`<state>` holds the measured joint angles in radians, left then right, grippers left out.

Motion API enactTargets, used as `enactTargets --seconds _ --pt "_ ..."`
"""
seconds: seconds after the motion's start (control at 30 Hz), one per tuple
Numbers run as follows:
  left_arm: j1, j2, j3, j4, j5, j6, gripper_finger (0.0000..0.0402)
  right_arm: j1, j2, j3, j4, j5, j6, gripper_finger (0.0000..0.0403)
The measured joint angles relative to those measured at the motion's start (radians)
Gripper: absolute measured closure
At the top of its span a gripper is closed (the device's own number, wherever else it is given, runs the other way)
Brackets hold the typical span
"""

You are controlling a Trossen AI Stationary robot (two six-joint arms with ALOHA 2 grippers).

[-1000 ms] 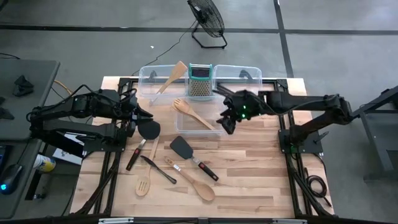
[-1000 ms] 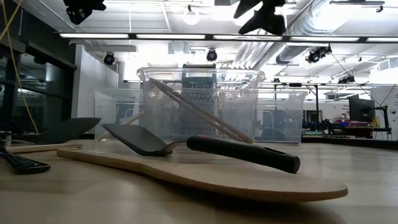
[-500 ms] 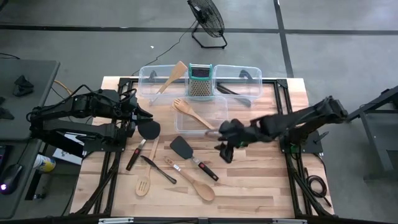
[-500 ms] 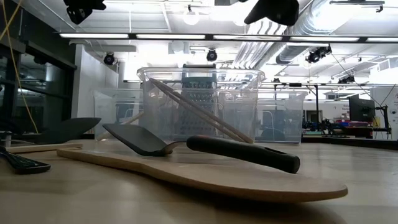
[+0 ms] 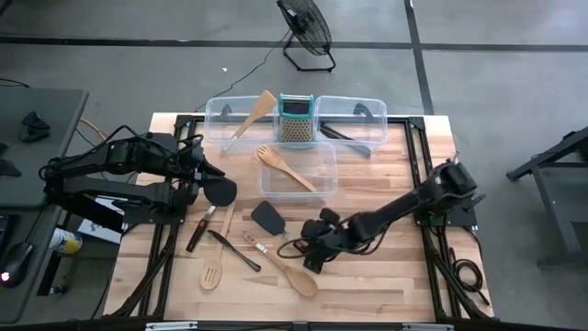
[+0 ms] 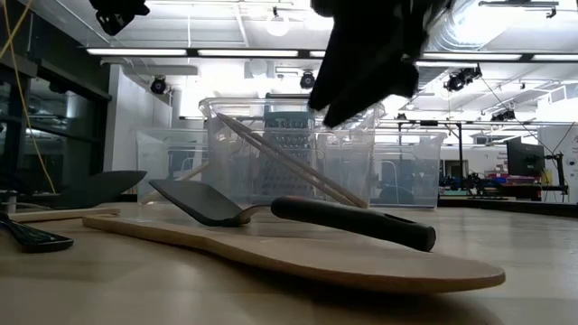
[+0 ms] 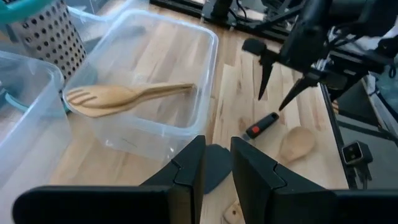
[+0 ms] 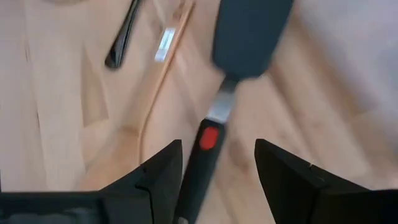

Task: Pick & Place Kitchen Items
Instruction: Put the black spatula into the left transparent bin

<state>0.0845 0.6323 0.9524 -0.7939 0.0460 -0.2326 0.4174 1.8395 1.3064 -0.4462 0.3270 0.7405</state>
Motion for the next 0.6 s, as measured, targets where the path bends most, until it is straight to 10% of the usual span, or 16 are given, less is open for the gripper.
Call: enactTargets --seconds 0.37,0.6 --pt "0.000 0.000 0.000 -0.053 0.040 0.000 0.0327 -0.007 0.146 0.000 0.065 -0.168 0.072 0.0080" --pt "0.000 0.000 0.000 -0.053 0.042 0.000 0.0327 -0.007 0.163 0.000 0.062 -0.126 0.104 0.0072"
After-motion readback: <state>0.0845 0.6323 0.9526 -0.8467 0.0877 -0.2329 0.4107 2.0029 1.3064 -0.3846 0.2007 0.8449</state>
